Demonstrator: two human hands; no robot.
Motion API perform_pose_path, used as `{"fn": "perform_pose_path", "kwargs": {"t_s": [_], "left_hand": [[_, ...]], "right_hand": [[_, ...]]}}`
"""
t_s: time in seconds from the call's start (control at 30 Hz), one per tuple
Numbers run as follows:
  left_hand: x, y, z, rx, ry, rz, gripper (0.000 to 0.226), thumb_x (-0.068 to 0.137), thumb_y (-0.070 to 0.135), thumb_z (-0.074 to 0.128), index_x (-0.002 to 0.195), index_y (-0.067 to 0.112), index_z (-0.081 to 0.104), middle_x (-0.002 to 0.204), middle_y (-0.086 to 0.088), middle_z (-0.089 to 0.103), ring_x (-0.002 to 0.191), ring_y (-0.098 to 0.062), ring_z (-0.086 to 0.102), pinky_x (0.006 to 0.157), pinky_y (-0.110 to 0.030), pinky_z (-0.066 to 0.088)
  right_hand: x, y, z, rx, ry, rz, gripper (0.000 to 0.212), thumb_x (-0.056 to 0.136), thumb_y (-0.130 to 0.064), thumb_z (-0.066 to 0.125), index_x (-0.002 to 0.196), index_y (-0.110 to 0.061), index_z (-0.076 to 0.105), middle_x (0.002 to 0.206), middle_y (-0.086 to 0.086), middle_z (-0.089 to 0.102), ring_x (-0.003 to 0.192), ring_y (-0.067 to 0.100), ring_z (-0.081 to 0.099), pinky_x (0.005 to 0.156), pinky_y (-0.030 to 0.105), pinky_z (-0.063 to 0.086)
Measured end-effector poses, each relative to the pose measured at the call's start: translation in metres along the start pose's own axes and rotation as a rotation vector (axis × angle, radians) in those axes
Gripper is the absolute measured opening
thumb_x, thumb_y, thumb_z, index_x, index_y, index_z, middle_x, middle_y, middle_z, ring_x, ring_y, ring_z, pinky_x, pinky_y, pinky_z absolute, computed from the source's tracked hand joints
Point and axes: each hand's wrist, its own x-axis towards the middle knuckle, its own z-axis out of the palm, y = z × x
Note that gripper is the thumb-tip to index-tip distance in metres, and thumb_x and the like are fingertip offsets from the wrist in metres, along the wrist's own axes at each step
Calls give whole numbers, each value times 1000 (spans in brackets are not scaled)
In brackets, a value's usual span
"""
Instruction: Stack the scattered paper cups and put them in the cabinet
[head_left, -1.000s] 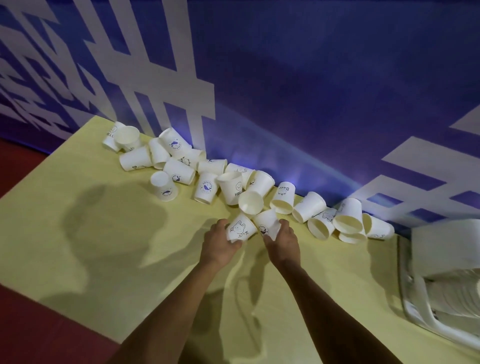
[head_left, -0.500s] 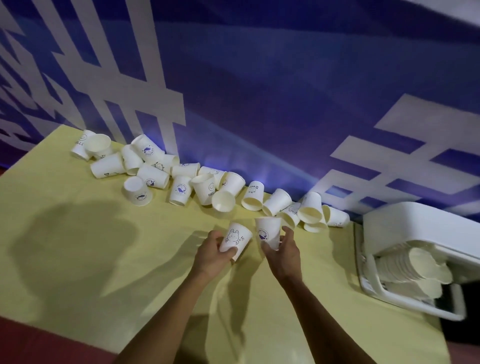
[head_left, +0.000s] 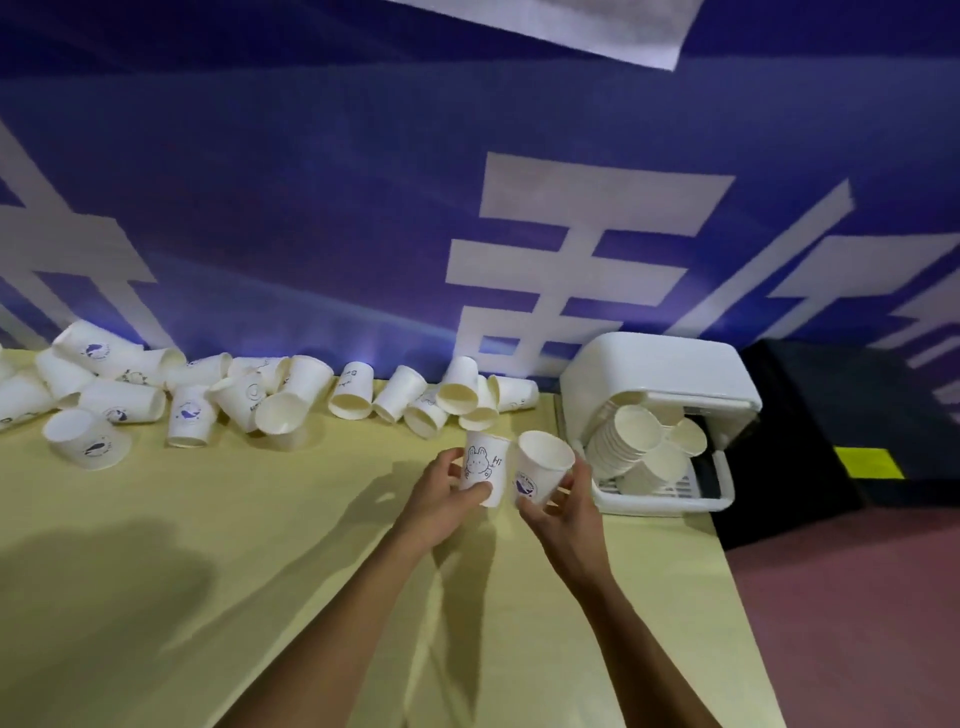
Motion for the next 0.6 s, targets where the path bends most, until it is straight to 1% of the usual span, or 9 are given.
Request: {"fn": "perform_pose_path", "kwargs": {"t_s": [0.1, 0.17, 0.2, 0.23, 0.33, 0.4, 0.47, 0.53, 0.6], "left_hand": [[-6, 20, 44, 2, -55, 31, 73, 64, 40, 66, 133, 25, 50, 115, 7, 61, 93, -13, 67, 72, -28, 50], [-8, 31, 75, -11, -92, 32, 73, 63, 38, 68, 132, 26, 49, 117, 7, 61, 94, -12, 68, 77, -33, 55], [-9, 36, 91, -20, -108, 32, 74, 62, 39, 70, 132, 28, 48, 118, 7, 61, 96, -13, 67, 81, -36, 56], [-10, 41, 106, -28, -117, 30, 74, 62, 41, 71, 131, 31, 47, 118, 8, 62, 99, -13, 67, 81, -39, 56], [-10, 54, 149, -36, -97, 51, 72, 61, 50, 76, 127, 36, 49, 116, 11, 64, 100, -10, 66, 72, -35, 55], [-10, 59, 172, -22, -72, 66, 71, 62, 49, 78, 127, 37, 50, 116, 11, 63, 101, -7, 64, 76, -35, 56], [-9, 61, 187, 10, -61, 66, 70, 64, 45, 79, 128, 36, 51, 118, 11, 62, 103, -5, 62, 81, -31, 56], [-8, 61, 196, 40, -61, 66, 69, 65, 41, 80, 128, 35, 51, 119, 12, 62, 105, -5, 62, 78, -26, 55], [-5, 60, 200, 76, -63, 66, 69, 66, 37, 83, 128, 34, 52, 119, 13, 62, 106, -3, 61, 78, -23, 51]], "right_hand": [[0, 17, -43, 42, 6, 10, 79, 81, -16, 80, 143, -37, 35, 123, -12, 65, 102, 4, 68, 84, 29, 59], [0, 28, -75, 72, 17, 10, 80, 82, -15, 80, 142, -40, 34, 124, -15, 64, 102, 3, 68, 82, 22, 57], [0, 31, -90, 86, 19, 6, 79, 82, -16, 80, 142, -40, 34, 123, -17, 64, 103, 2, 67, 81, 18, 56], [2, 36, -105, 99, 20, 4, 78, 82, -18, 81, 141, -40, 35, 123, -18, 65, 104, 2, 67, 81, 17, 55], [9, 53, -145, 128, 23, 13, 71, 82, -23, 81, 139, -37, 41, 121, -18, 67, 107, 4, 67, 87, 24, 56], [16, 63, -168, 120, 43, 4, 69, 82, -27, 82, 138, -37, 43, 123, -18, 66, 110, 4, 65, 88, 28, 56], [23, 70, -188, 92, 64, -2, 66, 80, -30, 82, 135, -38, 45, 124, -18, 65, 109, 6, 64, 86, 28, 56], [31, 76, -203, 67, 99, -2, 62, 78, -31, 81, 129, -40, 47, 122, -16, 66, 107, 8, 65, 84, 24, 54], [42, 83, -214, 44, 149, -4, 58, 75, -32, 80, 123, -42, 50, 118, -22, 62, 108, 13, 63, 85, 30, 54]]}}
